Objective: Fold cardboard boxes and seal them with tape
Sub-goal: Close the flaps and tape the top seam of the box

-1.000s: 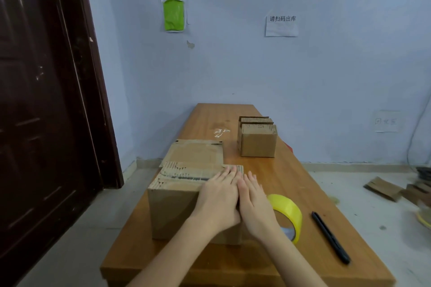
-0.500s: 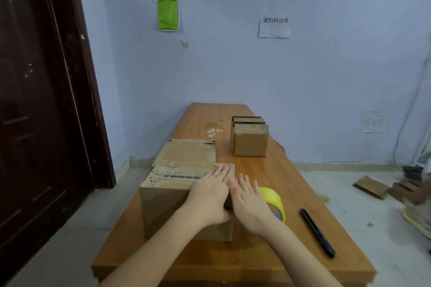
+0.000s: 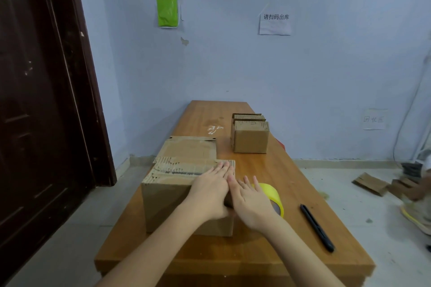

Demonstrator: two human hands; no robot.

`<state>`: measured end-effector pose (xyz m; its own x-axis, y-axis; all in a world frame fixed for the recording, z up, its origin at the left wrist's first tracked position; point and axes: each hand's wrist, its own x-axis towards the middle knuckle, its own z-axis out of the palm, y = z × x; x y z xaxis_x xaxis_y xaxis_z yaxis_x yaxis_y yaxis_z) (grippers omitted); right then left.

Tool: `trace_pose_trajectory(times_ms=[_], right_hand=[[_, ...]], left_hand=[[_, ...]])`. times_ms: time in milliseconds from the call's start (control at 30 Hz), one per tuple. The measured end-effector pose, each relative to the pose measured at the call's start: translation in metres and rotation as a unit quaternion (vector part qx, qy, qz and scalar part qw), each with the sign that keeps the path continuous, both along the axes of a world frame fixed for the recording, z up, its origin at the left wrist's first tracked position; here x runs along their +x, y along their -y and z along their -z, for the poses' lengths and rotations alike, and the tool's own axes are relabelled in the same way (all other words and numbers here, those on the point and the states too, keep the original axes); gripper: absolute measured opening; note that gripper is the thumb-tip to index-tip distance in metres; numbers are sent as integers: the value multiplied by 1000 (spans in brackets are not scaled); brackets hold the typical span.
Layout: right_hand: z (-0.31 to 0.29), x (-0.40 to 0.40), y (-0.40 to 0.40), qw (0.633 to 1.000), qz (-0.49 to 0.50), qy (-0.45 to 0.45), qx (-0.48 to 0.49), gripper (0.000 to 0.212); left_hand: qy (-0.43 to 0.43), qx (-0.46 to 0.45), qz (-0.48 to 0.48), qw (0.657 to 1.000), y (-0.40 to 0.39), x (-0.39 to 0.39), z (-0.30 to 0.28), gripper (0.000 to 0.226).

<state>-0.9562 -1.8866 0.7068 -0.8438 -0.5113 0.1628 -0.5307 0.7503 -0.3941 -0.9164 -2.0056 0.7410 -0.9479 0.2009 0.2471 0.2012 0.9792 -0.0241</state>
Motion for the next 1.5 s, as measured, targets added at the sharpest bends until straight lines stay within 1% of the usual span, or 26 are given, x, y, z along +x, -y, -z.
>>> trace_pose_trajectory(times_ms=[100,133,200,233,267,300,333,400,467,533,567,633,767,933,1033,1067,1100,1133,1200,1233,1267,1300,1333,1400,1433,1500], right_hand=[[3,11,-6,993,11,-46,-112,124],[2,15,-12,985,26,-73,-154,116],[-6,16,-30,960,79,-136,-231,81],[-10,12,-43,952,115,-153,-241,59],[-11,4,-57,952,160,-143,-220,44],[-9,-7,-73,955,209,-116,-178,36],[-6,-15,-88,957,252,-86,-118,31],[6,-23,-111,954,297,-41,15,25],[23,-25,-123,942,313,-19,119,28],[37,-26,-130,935,312,-2,171,33],[41,-26,-131,933,311,3,180,31],[46,-25,-130,937,305,2,170,20],[47,-25,-127,941,307,27,138,10],[46,-28,-127,940,299,74,148,22],[41,-28,-124,945,311,60,83,9],[37,-27,-123,946,316,43,51,8],[32,-27,-122,948,317,22,22,11],[26,-26,-120,950,312,-2,-10,13],[11,-21,-114,953,289,-36,-86,13],[1,-18,-108,955,270,-46,-110,15],[-8,-14,-102,960,245,-56,-122,16],[-17,-9,-94,966,214,-60,-129,16],[-25,-3,-85,972,181,-60,-138,15],[-38,9,-68,978,125,-25,-166,18],[-42,15,-59,978,106,7,-178,22],[-44,19,-45,977,79,75,-185,21]], left_hand=[[-9,-2,1,1000,1,-3,4,102],[-11,-6,0,1000,1,-3,4,102],[-10,-16,-4,1000,0,-2,4,103],[-9,-18,-4,1000,0,-2,4,105],[-9,-21,-4,1000,0,-1,4,106],[-11,-25,-6,1000,0,-1,4,106],[-13,-30,-9,999,0,-1,4,107],[-15,-37,-12,999,-1,-1,5,106],[-12,-35,-12,999,-1,-3,6,106],[-5,-32,-13,999,-1,-4,5,105],[-2,-33,-14,999,0,-4,4,105],[5,-43,-23,999,-1,-3,3,105],[25,-57,-75,995,-3,-2,4,104],[50,-69,-111,990,-5,-3,3,106],[53,-68,-107,991,-7,-1,0,106],[60,-48,-101,992,-6,-2,-2,105],[73,-4,-93,993,-6,-1,-7,103],[89,66,-87,990,-4,0,-13,99],[106,216,-71,968,6,1,-25,84],[104,254,-63,960,11,3,-31,77],[98,255,-55,960,16,6,-34,71],[91,226,-49,969,22,10,-35,68],[89,169,-45,981,27,15,-34,66],[89,31,-37,995,38,22,-31,71],[89,-9,-33,995,43,25,-29,77],[87,-27,-47,995,55,27,-24,84]])
